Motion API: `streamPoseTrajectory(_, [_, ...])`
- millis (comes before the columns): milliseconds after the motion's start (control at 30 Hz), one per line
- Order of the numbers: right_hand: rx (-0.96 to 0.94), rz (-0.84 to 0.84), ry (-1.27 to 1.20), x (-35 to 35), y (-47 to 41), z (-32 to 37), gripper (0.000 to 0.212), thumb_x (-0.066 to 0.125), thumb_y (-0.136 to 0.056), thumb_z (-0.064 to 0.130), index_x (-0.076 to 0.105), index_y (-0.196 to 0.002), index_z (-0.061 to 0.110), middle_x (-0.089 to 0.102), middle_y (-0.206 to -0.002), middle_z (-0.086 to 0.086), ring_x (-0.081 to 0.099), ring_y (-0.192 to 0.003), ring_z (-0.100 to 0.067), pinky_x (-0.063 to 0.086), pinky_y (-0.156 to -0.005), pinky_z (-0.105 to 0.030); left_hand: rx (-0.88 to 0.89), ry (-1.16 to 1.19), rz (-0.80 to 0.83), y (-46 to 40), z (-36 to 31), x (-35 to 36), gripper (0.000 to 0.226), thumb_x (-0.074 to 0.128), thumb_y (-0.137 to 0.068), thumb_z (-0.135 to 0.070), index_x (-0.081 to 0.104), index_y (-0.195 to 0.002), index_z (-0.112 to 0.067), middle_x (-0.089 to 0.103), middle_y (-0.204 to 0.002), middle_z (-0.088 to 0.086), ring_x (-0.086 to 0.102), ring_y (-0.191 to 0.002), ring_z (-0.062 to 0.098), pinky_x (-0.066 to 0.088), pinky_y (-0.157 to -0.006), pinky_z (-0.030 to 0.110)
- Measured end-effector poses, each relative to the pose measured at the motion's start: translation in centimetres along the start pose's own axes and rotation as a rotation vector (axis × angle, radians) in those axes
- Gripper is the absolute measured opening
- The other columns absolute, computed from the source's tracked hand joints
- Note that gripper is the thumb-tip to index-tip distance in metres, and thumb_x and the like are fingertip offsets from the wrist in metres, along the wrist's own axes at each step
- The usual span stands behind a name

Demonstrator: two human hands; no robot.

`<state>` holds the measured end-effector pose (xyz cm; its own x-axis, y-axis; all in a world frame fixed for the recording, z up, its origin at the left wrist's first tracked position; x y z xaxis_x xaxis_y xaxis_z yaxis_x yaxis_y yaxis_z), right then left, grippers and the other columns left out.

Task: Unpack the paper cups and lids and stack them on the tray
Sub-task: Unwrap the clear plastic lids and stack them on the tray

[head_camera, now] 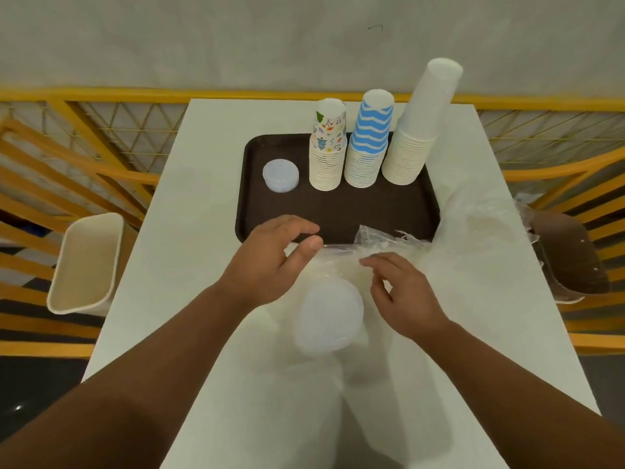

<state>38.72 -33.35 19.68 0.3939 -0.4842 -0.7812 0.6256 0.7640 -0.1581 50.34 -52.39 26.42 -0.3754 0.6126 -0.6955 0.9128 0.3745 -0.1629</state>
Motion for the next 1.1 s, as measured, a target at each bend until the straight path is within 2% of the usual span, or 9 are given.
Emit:
streamPoseTrajectory(133, [0.112,0.166,-0.132,1.1,3.8,-0.6,0.053,0.061,-0.077,0.002,0.06,-0.128,0.017,0.058,-0.12,0.008,0.056,-0.099,-0.003,0.037,-0.087,-0.001,0.272,0.075,-0.034,4.6,-2.1,0.1,0.049,0.056,-0.089,-0.055,0.059,-0.12,-0.018,0.06,-0.13,0.002,0.056,-0.12,0.019,0.047,-0.097,0.036])
streamPoseTrajectory(267, [0.154,0.331,-0.16,3.1,5.8,0.1,0.074,0.06,-0.07,0.039,0.047,-0.141,0.021,0.054,-0.126,0.012,0.051,-0.109,-0.002,0.043,-0.097,-0.02,0.326,-0.094,0.028,7.2,-1.2,2.7,0.062,0.069,-0.074,-0.065,0.052,-0.119,-0.027,0.049,-0.142,0.004,0.049,-0.128,0.022,0.049,-0.098,0.042])
streamPoseTrajectory(400, [0.224,0.386,-0.209,4.9,6.4,0.7,0.084,0.078,-0.071,0.044,0.036,-0.143,0.034,0.042,-0.126,0.023,0.041,-0.117,-0.003,0.034,-0.096,-0.021,0.28,-0.14,0.042,8.2,-0.1,4.5,0.063,0.071,-0.075,-0.062,0.049,-0.122,-0.027,0.038,-0.151,0.003,0.044,-0.134,0.023,0.05,-0.098,0.04])
streamPoseTrajectory(500, [0.215,0.375,-0.137,6.4,6.9,1.3,0.089,0.081,-0.067,0.049,0.037,-0.142,0.029,0.037,-0.126,0.021,0.032,-0.124,-0.004,0.026,-0.105,-0.021,0.233,-0.078,0.026,9.2,0.6,5.5,0.065,0.073,-0.075,-0.057,0.045,-0.125,-0.026,0.026,-0.157,-0.001,0.039,-0.139,0.019,0.051,-0.098,0.034])
streamPoseTrajectory(600, [0.175,0.288,-0.04,8.2,7.4,2.1,0.086,0.075,-0.063,0.06,0.046,-0.136,0.023,0.053,-0.13,0.014,0.041,-0.127,-0.009,0.01,-0.108,-0.012,0.161,-0.041,-0.007,10.0,1.0,6.2,0.065,0.072,-0.076,-0.055,0.041,-0.127,-0.03,0.018,-0.158,-0.007,0.038,-0.136,0.017,0.053,-0.087,0.027])
streamPoseTrajectory(733, [0.289,0.221,0.006,9.9,7.5,2.3,0.089,0.053,-0.062,0.074,0.045,-0.136,0.024,0.058,-0.126,0.011,0.051,-0.119,-0.017,0.023,-0.102,-0.019,0.065,0.049,-0.068,11.0,1.5,6.9,0.062,0.069,-0.078,-0.054,0.038,-0.128,-0.033,0.025,-0.154,-0.005,0.035,-0.134,0.013,0.045,-0.097,0.021])
streamPoseTrajectory(833, [0.323,0.199,0.044,10.6,7.1,2.4,0.087,0.052,-0.062,0.072,0.047,-0.134,0.023,0.059,-0.121,0.01,0.054,-0.112,-0.016,0.027,-0.096,-0.02,0.019,0.084,-0.093,11.5,2.0,6.9,0.064,0.07,-0.078,-0.053,0.037,-0.13,-0.034,0.032,-0.151,0.001,0.033,-0.133,0.008,0.036,-0.102,0.012])
streamPoseTrajectory(933, [0.41,0.2,0.029,10.8,6.8,2.9,0.083,0.067,-0.065,0.062,0.042,-0.134,0.023,0.059,-0.117,0.008,0.053,-0.11,-0.014,0.026,-0.095,-0.022,0.011,0.12,-0.121,11.6,2.3,6.5,0.065,0.073,-0.076,-0.049,0.039,-0.128,-0.032,0.034,-0.148,0.002,0.033,-0.132,0.005,0.032,-0.102,0.004])
streamPoseTrajectory(1100, [0.502,0.284,0.021,11.1,6.2,3.3,0.086,0.076,-0.066,0.052,0.038,-0.136,0.019,0.058,-0.121,0.002,0.051,-0.115,-0.02,0.03,-0.099,-0.03,-0.022,0.174,-0.157,12.1,2.9,6.1,0.065,0.075,-0.074,-0.048,0.038,-0.126,-0.037,0.036,-0.147,0.001,0.037,-0.133,0.008,0.033,-0.101,0.005])
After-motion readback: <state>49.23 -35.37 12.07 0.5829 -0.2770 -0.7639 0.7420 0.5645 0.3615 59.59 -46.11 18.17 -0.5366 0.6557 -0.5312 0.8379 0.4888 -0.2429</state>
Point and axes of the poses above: each hand's wrist, its own y-axis away from the middle knuckle, its own x-axis out of the palm, z = x × y, the point moved 4 cm from there along -y, towards the middle knuckle
